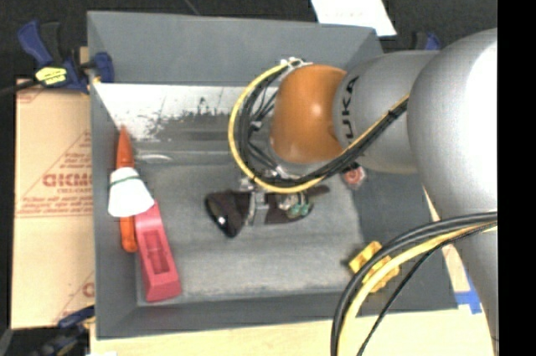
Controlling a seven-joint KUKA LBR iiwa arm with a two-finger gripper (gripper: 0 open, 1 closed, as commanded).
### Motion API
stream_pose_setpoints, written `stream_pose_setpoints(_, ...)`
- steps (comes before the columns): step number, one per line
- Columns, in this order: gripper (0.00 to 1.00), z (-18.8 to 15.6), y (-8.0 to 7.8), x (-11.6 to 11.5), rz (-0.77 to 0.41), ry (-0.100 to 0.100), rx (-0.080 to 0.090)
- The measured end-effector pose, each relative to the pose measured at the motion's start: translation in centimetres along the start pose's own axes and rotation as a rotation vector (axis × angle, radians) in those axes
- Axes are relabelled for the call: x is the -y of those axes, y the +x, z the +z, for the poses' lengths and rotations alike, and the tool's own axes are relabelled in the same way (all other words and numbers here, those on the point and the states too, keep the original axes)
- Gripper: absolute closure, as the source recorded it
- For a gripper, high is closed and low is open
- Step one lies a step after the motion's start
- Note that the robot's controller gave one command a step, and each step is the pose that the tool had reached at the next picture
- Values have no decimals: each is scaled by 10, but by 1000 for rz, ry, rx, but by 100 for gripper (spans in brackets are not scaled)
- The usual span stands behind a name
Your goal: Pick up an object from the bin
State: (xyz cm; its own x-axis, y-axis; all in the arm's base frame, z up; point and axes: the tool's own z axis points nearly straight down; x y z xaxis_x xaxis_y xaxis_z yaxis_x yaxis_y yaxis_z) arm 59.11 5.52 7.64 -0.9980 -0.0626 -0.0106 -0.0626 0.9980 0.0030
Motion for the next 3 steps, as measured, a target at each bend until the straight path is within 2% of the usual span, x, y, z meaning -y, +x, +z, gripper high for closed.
stream_pose_setpoints(1, 100, -64, -7, 0, 0, 0, 10)
stream_pose_setpoints(2, 100, -132, 6, 11, 39, -1, 5)
stream_pose_setpoints(3, 100, -139, 8, 6, 36, 0, -5)
